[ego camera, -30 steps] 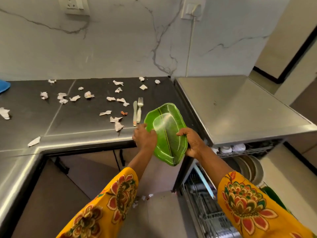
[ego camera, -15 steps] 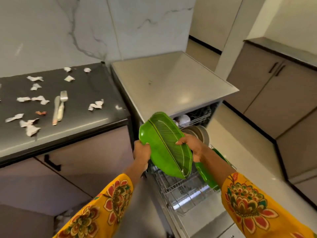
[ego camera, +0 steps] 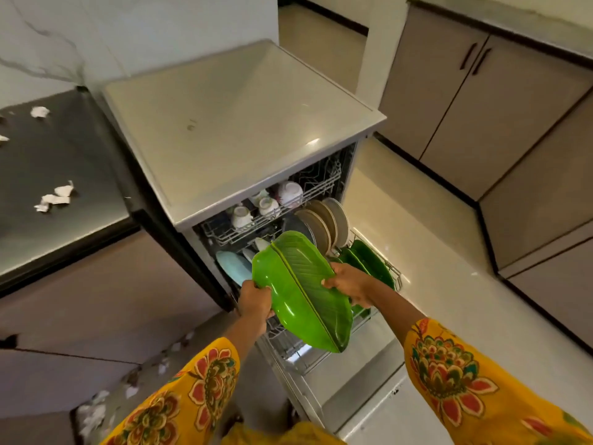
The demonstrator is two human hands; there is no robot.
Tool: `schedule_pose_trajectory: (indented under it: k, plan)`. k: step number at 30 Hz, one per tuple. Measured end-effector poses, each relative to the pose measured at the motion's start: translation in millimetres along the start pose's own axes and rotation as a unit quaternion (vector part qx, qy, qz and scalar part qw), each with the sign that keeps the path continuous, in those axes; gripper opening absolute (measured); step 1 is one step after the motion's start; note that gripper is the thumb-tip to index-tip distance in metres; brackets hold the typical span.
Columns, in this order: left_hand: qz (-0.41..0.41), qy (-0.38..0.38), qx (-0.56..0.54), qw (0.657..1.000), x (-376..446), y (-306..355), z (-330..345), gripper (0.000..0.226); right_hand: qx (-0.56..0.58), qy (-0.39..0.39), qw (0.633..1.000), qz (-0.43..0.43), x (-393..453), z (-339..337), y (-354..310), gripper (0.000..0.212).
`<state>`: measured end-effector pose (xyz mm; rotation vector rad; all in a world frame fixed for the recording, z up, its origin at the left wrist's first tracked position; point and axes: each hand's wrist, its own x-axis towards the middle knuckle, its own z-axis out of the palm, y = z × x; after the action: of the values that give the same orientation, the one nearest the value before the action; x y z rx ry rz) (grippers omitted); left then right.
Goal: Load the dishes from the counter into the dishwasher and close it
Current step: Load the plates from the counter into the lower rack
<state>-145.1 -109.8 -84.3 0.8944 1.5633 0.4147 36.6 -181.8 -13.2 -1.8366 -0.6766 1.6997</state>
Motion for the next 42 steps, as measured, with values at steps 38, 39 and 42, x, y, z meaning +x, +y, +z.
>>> schedule_pose_trajectory:
  k: [38, 39, 42]
  plan:
    - [-0.066, -0.047, 0.143, 0.986, 153, -70, 60, 0.024, -0.401, 0.224, 0.885, 0.071, 233, -65, 116, 0.046]
    - [-0.073, -0.042, 0.142, 0.986, 153, -73, 58, 0.024, -0.404, 0.222, 0.885, 0.07, 237, -64, 117, 0.045]
    - [-0.085, -0.037, 0.138, 0.986, 154, -81, 53, 0.023, -0.416, 0.212, 0.882, 0.065, 248, -61, 124, 0.042]
